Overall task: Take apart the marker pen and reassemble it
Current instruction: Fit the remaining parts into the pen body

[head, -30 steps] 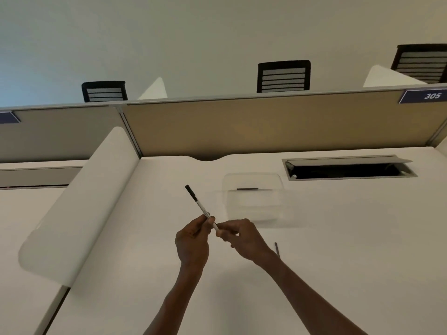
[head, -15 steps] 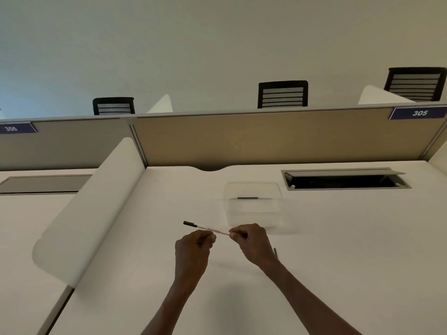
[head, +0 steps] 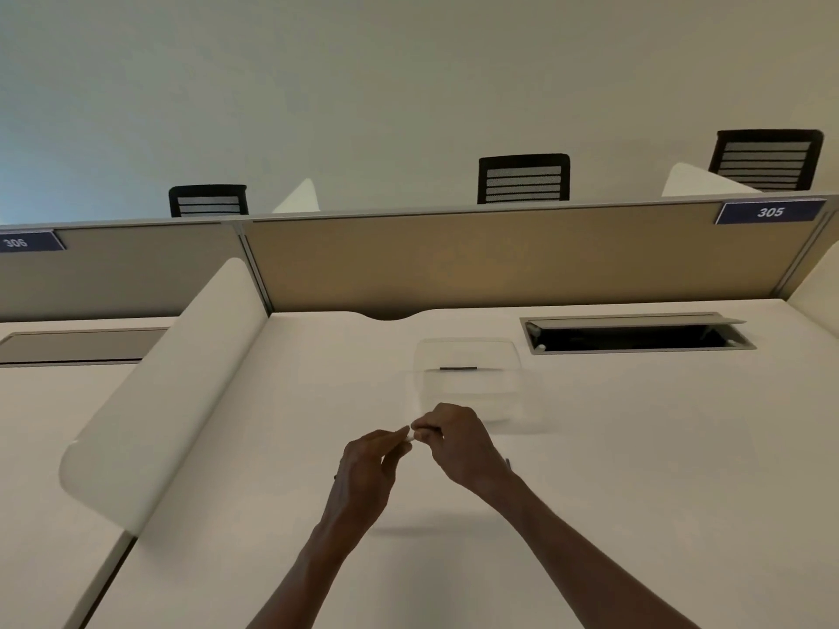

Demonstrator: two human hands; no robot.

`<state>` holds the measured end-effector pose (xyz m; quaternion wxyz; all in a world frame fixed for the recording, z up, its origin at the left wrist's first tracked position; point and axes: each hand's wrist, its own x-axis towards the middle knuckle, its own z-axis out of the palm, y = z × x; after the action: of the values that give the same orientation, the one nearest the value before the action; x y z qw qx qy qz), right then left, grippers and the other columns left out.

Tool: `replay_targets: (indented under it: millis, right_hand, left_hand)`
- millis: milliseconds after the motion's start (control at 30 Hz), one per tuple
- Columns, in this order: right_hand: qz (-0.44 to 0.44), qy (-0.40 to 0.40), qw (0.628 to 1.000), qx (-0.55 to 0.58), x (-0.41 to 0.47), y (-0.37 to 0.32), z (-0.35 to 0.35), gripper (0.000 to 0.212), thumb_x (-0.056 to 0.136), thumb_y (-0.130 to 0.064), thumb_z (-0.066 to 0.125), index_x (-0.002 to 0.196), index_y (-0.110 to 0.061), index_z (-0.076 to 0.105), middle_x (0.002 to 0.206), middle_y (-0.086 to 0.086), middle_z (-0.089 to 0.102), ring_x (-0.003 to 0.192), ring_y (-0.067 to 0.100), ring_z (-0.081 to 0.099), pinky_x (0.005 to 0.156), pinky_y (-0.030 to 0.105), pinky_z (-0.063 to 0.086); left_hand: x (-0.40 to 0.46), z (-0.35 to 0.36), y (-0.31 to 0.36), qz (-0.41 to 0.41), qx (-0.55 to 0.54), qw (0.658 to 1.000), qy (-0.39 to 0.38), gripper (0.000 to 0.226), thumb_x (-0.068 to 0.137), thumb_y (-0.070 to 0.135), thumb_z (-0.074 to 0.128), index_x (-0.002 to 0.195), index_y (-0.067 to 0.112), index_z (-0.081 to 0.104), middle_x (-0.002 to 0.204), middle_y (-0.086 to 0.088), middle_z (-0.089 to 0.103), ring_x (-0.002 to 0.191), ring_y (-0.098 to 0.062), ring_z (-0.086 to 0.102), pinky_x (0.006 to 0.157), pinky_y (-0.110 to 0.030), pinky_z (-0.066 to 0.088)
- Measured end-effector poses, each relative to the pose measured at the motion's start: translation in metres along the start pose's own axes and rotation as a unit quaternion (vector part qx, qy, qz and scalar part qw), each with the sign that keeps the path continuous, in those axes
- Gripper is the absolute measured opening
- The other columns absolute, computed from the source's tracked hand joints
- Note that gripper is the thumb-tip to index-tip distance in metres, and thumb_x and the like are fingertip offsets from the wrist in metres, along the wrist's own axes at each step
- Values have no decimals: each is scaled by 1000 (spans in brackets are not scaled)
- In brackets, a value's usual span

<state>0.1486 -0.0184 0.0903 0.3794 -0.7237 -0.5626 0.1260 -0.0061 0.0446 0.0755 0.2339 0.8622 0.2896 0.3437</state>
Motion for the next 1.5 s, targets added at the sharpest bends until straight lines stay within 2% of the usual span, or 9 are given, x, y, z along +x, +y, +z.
replay_targets:
  millis: [133, 267, 367, 633, 800, 1033, 1233, 1400, 1500]
  right_hand:
    - [-5, -13, 1000, 24, 1, -3, -2, 18, 89, -20, 66, 104, -15, 75, 94, 1, 73, 82, 11, 62, 80, 26, 50]
    - [19, -12, 998, 53, 2, -2, -7, 26, 92, -26, 65, 114, -13, 70, 92, 3, 74, 82, 14, 64, 81, 27, 50]
    - [39, -6, 997, 65, 5, 5, -15, 18, 94, -21, 61, 103, -10, 72, 86, 4, 74, 80, 17, 66, 76, 28, 50]
    - [124, 38, 992, 8, 5, 55, -46, 19, 92, -18, 62, 79, -10, 73, 76, 1, 74, 62, 2, 58, 63, 17, 42]
    - [211, 57, 975, -25, -6, 90, -54, 19, 88, -16, 63, 76, -5, 73, 77, 4, 74, 78, 20, 68, 74, 33, 54]
    - [306, 40, 945, -104, -28, 112, -36, 17, 79, -25, 72, 72, -12, 63, 81, 6, 71, 80, 27, 68, 69, 32, 54]
    - [347, -46, 922, -166, -41, 124, -21, 40, 80, -41, 74, 101, -9, 62, 106, 9, 68, 102, 30, 64, 77, 31, 49]
    - [359, -52, 917, -164, -42, 123, -15, 37, 79, -34, 75, 100, -7, 61, 107, 11, 68, 101, 30, 65, 75, 30, 48]
    - [360, -50, 916, -172, -41, 121, -13, 35, 79, -32, 75, 101, -8, 61, 106, 10, 68, 101, 30, 66, 76, 30, 50]
  left_hand:
    - [-1, 1, -8, -24, -12, 1000, 9, 26, 84, 2, 74, 106, 14, 76, 80, 8, 73, 71, 11, 61, 68, -4, 42]
    - [-2, 2, -11, -53, -31, 998, 14, 21, 86, 3, 73, 102, 14, 77, 74, 16, 65, 69, 8, 61, 64, -4, 39]
    - [-1, 3, -12, -53, -31, 998, 18, 17, 86, 5, 72, 101, 13, 77, 69, 21, 59, 65, 7, 58, 61, -4, 36]
    - [-2, 11, -16, -62, -66, 996, 27, 15, 87, 7, 72, 100, 12, 77, 66, 18, 59, 61, 1, 55, 57, -7, 35]
    - [-1, 18, -19, -101, -106, 989, 25, 16, 87, 11, 73, 99, 21, 78, 66, 12, 64, 61, -8, 55, 56, -12, 36]
    - [-1, 23, -24, -119, -119, 985, 23, 16, 87, 11, 73, 100, 20, 78, 67, 4, 66, 62, -16, 55, 55, -17, 39]
    - [0, 23, -21, -121, -118, 985, 18, 17, 87, 10, 73, 100, 19, 78, 70, 4, 68, 66, -15, 58, 57, -16, 41]
    - [-2, 23, -20, -135, -132, 982, 16, 16, 86, 11, 74, 99, 20, 78, 72, 6, 69, 67, -15, 59, 58, -22, 43]
    - [-3, 23, -20, -133, -131, 982, 16, 17, 86, 10, 74, 100, 20, 78, 71, 7, 69, 66, -14, 59, 57, -18, 42]
